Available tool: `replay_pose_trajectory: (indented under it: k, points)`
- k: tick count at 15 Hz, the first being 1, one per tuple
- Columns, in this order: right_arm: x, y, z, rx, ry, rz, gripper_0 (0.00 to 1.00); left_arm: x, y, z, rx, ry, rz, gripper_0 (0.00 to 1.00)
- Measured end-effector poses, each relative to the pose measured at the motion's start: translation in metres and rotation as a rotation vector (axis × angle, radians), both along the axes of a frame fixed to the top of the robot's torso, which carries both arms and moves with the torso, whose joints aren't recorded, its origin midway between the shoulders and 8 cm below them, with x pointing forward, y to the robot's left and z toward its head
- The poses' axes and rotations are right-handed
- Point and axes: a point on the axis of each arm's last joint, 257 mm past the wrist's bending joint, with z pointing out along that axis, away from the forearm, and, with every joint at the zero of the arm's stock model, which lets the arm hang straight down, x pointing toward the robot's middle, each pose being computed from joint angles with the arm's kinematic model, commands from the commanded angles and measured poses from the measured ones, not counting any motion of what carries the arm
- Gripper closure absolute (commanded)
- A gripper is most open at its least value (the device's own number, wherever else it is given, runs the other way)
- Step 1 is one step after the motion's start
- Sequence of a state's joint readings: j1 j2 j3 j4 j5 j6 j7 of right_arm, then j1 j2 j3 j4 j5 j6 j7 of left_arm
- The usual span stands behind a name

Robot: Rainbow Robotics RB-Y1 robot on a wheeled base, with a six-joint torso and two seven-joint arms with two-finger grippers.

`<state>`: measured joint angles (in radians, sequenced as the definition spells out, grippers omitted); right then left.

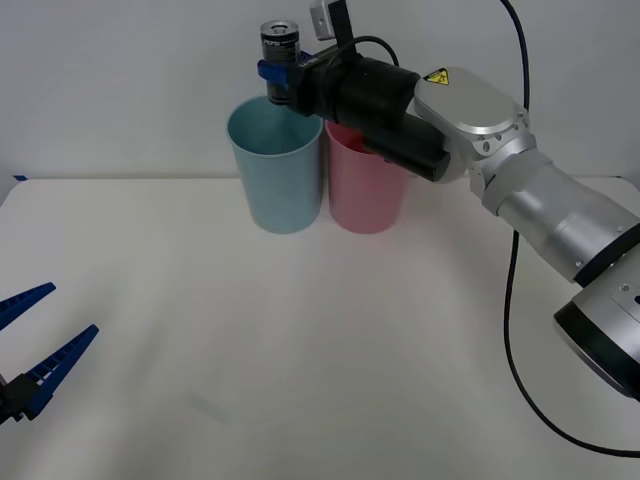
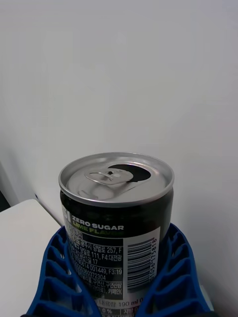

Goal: Grasp the object on the table and drop it into the matching bin: aluminum can to the light blue bin, PET bottle to the pink bin.

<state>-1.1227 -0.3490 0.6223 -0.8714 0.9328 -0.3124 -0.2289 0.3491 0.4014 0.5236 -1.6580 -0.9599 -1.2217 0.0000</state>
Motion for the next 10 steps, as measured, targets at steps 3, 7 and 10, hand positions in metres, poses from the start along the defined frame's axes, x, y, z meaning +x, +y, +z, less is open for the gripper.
replay_pose_trajectory:
  k: [3, 7, 10]
  points:
    - [0.0001, 0.0000, -0.0003, 0.000, 0.000, -0.001, 0.84, 0.0000, 0.0000, 0.0000, 0.000, 0.000, 0.000, 0.00]
    - [0.0038, -0.0015, 0.0038, 0.008, -0.009, -0.025, 0.00, 0.0000, 0.0000, 0.0000, 0.000, 0.000, 0.000, 0.00]
    - [0.0048, -0.0023, 0.0042, 0.006, -0.014, -0.031, 0.00, 0.0000, 0.0000, 0.0000, 0.000, 0.000, 0.000, 0.00]
